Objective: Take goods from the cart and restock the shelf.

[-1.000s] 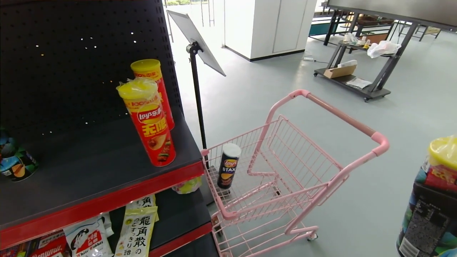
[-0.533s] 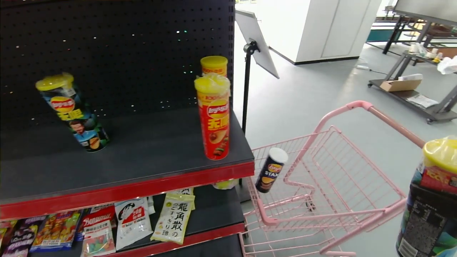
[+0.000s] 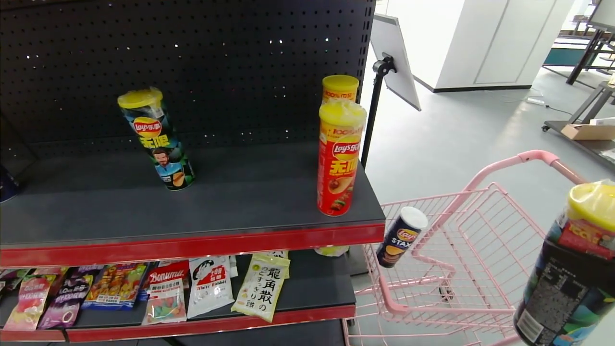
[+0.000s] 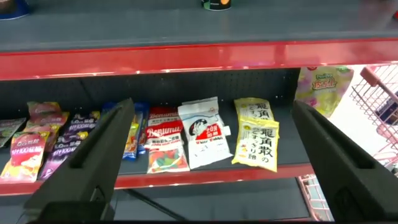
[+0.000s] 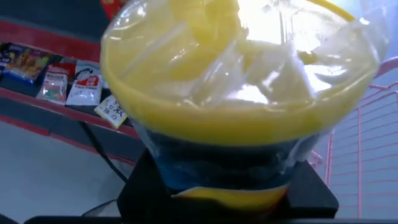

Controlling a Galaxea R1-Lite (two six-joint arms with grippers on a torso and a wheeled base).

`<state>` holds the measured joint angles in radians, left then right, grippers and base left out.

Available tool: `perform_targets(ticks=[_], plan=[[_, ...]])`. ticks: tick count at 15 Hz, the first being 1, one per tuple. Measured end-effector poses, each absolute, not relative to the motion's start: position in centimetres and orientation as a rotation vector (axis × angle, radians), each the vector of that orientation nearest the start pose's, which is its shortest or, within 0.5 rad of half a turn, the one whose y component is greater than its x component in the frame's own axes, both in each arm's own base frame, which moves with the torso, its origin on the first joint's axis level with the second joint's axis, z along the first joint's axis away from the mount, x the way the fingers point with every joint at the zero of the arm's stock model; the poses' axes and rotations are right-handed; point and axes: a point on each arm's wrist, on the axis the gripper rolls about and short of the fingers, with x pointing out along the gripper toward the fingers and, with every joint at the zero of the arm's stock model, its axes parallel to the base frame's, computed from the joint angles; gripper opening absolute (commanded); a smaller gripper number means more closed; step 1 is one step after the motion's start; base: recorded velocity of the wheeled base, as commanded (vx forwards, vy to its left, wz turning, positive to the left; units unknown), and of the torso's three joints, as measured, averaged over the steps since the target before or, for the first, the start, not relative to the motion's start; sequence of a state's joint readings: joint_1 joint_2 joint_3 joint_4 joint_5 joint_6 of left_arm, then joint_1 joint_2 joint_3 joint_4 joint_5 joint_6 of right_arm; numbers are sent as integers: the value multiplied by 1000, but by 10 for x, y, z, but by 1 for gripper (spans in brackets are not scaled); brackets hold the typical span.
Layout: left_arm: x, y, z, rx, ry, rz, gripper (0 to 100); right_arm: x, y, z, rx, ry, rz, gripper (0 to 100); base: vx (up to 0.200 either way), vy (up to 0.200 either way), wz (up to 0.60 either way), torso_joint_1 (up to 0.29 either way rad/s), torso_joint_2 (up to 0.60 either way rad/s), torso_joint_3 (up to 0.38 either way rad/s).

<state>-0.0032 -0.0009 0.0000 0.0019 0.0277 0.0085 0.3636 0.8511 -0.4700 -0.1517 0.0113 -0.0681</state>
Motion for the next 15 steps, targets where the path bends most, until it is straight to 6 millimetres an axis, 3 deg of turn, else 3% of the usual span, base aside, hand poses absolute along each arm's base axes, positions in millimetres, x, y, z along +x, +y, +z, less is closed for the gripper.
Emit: perform_targets(ticks=[2, 4, 7, 15], plan=[[-23, 1, 75, 9, 1, 25, 100, 86, 34, 197, -104, 199, 407, 0, -200, 0, 0, 10, 7, 2], [-23, 1, 75, 9, 1, 25, 100, 85, 34, 190, -107, 219, 421, 0, 0, 0, 0, 0, 0, 0], [-23, 1, 75, 10, 1, 26, 100, 82, 38, 186, -84, 226, 606, 0, 0, 200, 0, -2, -6, 7], [-23, 1, 75, 9, 1, 24, 100, 77, 38, 186, -82, 212, 666, 0, 0, 200, 0, 3, 4, 2]])
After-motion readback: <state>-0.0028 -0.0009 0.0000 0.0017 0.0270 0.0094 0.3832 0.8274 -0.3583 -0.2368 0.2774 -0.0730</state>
